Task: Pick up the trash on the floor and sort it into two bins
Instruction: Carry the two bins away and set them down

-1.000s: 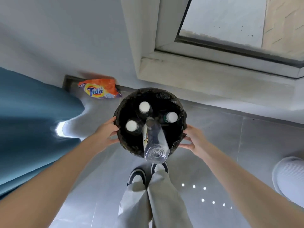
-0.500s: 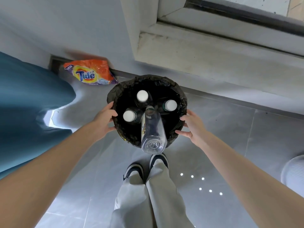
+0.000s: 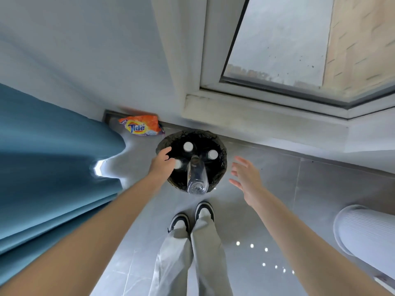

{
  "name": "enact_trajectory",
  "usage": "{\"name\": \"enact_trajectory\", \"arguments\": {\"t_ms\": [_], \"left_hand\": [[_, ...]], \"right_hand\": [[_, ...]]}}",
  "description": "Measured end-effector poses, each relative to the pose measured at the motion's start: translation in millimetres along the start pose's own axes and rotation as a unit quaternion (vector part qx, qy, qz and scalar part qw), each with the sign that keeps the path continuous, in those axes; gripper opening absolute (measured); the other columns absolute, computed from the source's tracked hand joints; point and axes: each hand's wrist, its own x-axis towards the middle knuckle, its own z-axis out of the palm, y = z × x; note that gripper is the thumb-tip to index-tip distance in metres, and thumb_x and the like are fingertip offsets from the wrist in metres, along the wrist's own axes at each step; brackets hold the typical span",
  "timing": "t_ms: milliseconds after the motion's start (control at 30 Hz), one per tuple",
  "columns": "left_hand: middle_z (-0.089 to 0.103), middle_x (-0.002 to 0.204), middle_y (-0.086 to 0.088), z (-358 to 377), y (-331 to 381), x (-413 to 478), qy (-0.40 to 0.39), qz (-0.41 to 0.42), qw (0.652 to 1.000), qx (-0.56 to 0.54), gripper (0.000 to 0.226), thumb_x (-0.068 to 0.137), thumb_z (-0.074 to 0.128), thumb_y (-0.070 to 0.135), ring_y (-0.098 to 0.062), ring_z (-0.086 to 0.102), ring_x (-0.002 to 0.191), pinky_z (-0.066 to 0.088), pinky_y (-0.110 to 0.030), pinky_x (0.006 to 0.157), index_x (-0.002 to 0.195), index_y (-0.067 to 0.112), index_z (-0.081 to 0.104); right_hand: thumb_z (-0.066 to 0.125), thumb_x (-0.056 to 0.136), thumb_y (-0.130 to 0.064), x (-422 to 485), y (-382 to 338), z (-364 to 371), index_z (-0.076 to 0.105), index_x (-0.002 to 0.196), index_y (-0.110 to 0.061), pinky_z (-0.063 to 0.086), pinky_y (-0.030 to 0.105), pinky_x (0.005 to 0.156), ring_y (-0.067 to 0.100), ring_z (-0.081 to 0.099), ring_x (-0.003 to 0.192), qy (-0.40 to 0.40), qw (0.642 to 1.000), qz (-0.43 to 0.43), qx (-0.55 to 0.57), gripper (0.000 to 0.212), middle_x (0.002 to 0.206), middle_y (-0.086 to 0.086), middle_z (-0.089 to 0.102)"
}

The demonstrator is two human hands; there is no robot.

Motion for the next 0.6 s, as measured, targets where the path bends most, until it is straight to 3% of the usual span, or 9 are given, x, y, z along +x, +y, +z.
{"name": "enact_trajectory", "arguments": {"t_ms": [67,167,467,600], "left_hand": [[0.049,0.124,-0.002,-11.6,26.0,-34.9,-0.002,-0.007,1.0,-0.027,0.048,0.095,0.04,0.009,-0.02,0.049,0.11,0.044,-0.032,0.092,0.141,0.026,0.038],[0.052,0.113,-0.004,-31.1,56.1,-89.9,-0.008,-0.009,0.996,-0.088,0.045,0.096,0.043,0.012,-0.019,0.051,0.1,0.045,-0.033,0.089,0.14,0.023,0.04],[0.056,0.115,0.0,-62.4,90.9,-242.4,-0.034,0.05,0.995,-0.084,0.041,0.096,0.046,0.013,-0.019,0.056,0.099,0.046,-0.03,0.082,0.135,0.022,0.045],[0.055,0.113,0.0,-68.6,103.4,-284.0,-0.039,0.107,0.991,-0.065,0.039,0.096,0.043,0.01,-0.019,0.054,0.098,0.044,-0.031,0.086,0.134,0.019,0.045]], "right_hand": [[0.045,0.095,-0.007,-36.1,-20.2,-11.3,0.053,0.127,-0.015,0.049,0.035,0.093,0.015,0.053,0.102,-0.008,1.0,-0.015,-0.003,0.033,0.117,0.001,0.055],[0.043,0.096,-0.007,-89.6,-44.2,-28.1,0.054,0.125,-0.014,0.049,0.036,0.093,0.015,0.054,0.096,-0.026,0.999,-0.033,-0.012,0.032,0.113,0.001,0.057],[0.045,0.097,-0.01,-222.6,-73.8,-76.6,0.059,0.119,-0.019,0.052,0.032,0.084,0.021,0.059,0.098,-0.069,0.993,-0.068,-0.065,0.027,0.122,0.007,0.061],[0.044,0.097,-0.008,-264.0,-74.2,-90.8,0.059,0.11,-0.018,0.049,0.035,0.089,0.028,0.058,0.109,-0.08,0.993,-0.067,-0.056,0.022,0.127,0.011,0.059]]}}
